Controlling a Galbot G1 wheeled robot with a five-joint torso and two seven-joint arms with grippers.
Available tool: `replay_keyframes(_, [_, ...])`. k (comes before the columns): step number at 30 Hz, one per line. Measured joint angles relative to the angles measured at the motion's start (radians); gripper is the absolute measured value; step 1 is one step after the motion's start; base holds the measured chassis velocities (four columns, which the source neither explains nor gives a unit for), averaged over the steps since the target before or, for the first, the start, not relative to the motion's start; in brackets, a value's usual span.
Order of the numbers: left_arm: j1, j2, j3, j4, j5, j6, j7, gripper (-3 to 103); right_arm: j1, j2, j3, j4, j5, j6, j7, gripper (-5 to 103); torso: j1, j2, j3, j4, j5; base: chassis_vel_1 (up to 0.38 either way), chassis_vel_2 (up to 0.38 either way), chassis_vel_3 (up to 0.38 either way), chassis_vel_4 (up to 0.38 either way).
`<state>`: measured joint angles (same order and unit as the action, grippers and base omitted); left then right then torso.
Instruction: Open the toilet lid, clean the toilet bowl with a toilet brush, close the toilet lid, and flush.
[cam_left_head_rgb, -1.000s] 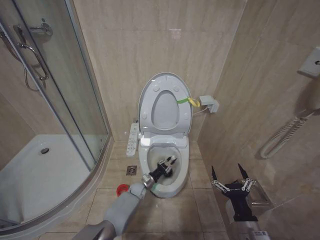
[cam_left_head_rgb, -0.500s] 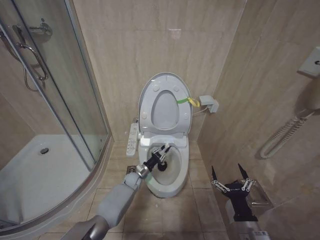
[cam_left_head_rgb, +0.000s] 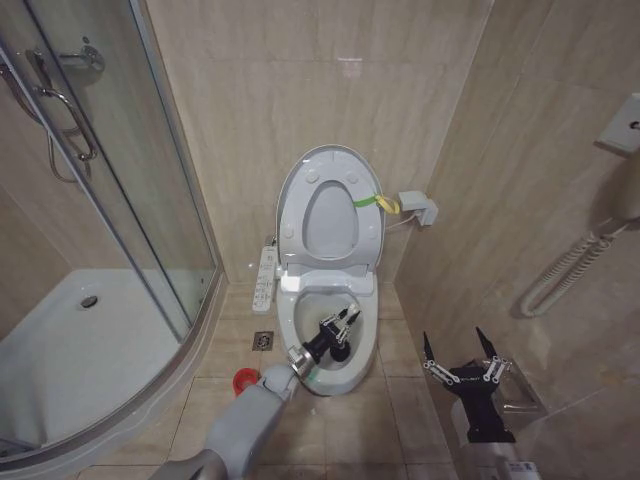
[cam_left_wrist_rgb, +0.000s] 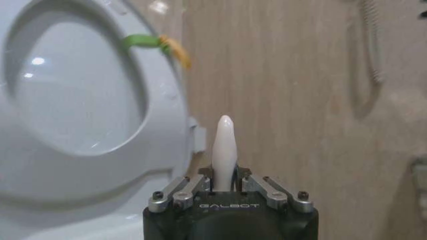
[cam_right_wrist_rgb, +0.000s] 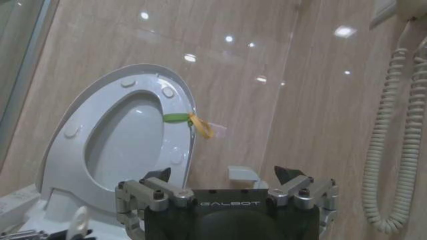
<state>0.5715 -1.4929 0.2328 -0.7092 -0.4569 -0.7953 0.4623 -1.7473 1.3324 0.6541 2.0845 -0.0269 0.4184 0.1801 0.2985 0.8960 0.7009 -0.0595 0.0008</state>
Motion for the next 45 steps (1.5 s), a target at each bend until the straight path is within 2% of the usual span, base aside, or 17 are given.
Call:
replay_keyframes(6, [-0.053, 0.020, -0.062, 0.104, -0.002, -0.010, 0.022, 21, 0.000, 0.000, 0.000, 0.000, 0.000, 0.000, 0.000, 100, 0.000, 0.000, 0.000, 0.0000, -0.0001, 0.000, 0.000, 0.000, 0.000])
replay_keyframes(9, [-0.067, 0.028, -0.077, 0.110, 0.000, -0.012, 0.024, 21, 0.000, 0.000, 0.000, 0.000, 0.000, 0.000, 0.000, 100, 0.000, 0.000, 0.000, 0.0001, 0.0000, 0.000, 0.000, 0.000, 0.000])
replay_keyframes(12, [-0.070, 0.041, -0.086, 0.066, 0.002, -0.013, 0.020, 21, 0.000, 0.000, 0.000, 0.000, 0.000, 0.000, 0.000, 100, 0.000, 0.000, 0.000, 0.0004, 0.0001, 0.000, 0.000, 0.000, 0.000])
replay_keyframes(15, [-0.042, 0.060, -0.063, -0.072, 0.000, 0.007, -0.003, 21, 0.000, 0.000, 0.000, 0.000, 0.000, 0.000, 0.000, 100, 0.000, 0.000, 0.000, -0.0001, 0.0000, 0.000, 0.000, 0.000, 0.000])
replay_keyframes(19, [-0.013, 0.062, -0.033, -0.156, -0.002, 0.028, -0.012, 21, 0.000, 0.000, 0.000, 0.000, 0.000, 0.000, 0.000, 100, 0.000, 0.000, 0.000, -0.0002, 0.0000, 0.000, 0.000, 0.000, 0.000])
replay_keyframes(24, [0.014, 0.045, 0.008, -0.185, -0.003, 0.041, -0.018, 21, 0.000, 0.000, 0.000, 0.000, 0.000, 0.000, 0.000, 100, 0.000, 0.000, 0.000, -0.0001, 0.0000, 0.000, 0.000, 0.000, 0.000])
replay_keyframes(30, [0.008, 0.006, 0.026, -0.086, -0.001, 0.012, -0.009, 21, 0.000, 0.000, 0.000, 0.000, 0.000, 0.000, 0.000, 100, 0.000, 0.000, 0.000, 0.0000, 0.0000, 0.000, 0.000, 0.000, 0.000])
replay_keyframes(32, [-0.010, -0.006, 0.010, -0.008, -0.006, -0.002, 0.004, 21, 0.000, 0.000, 0.000, 0.000, 0.000, 0.000, 0.000, 100, 0.000, 0.000, 0.000, -0.0001, 0.0000, 0.000, 0.000, 0.000, 0.000])
replay_keyframes(36, [-0.033, 0.000, -0.030, 0.074, -0.012, -0.002, 0.019, 21, 0.000, 0.000, 0.000, 0.000, 0.000, 0.000, 0.000, 100, 0.000, 0.000, 0.000, 0.0001, 0.0000, 0.000, 0.000, 0.000, 0.000])
replay_keyframes(41, [-0.055, 0.023, -0.080, 0.105, -0.012, -0.001, 0.025, 21, 0.000, 0.000, 0.000, 0.000, 0.000, 0.000, 0.000, 100, 0.000, 0.000, 0.000, 0.0002, 0.0000, 0.000, 0.000, 0.000, 0.000])
replay_keyframes(45, [-0.056, 0.054, -0.104, 0.033, -0.012, 0.023, 0.009, 21, 0.000, 0.000, 0.000, 0.000, 0.000, 0.000, 0.000, 100, 0.000, 0.000, 0.000, 0.0002, -0.0001, 0.000, 0.000, 0.000, 0.000])
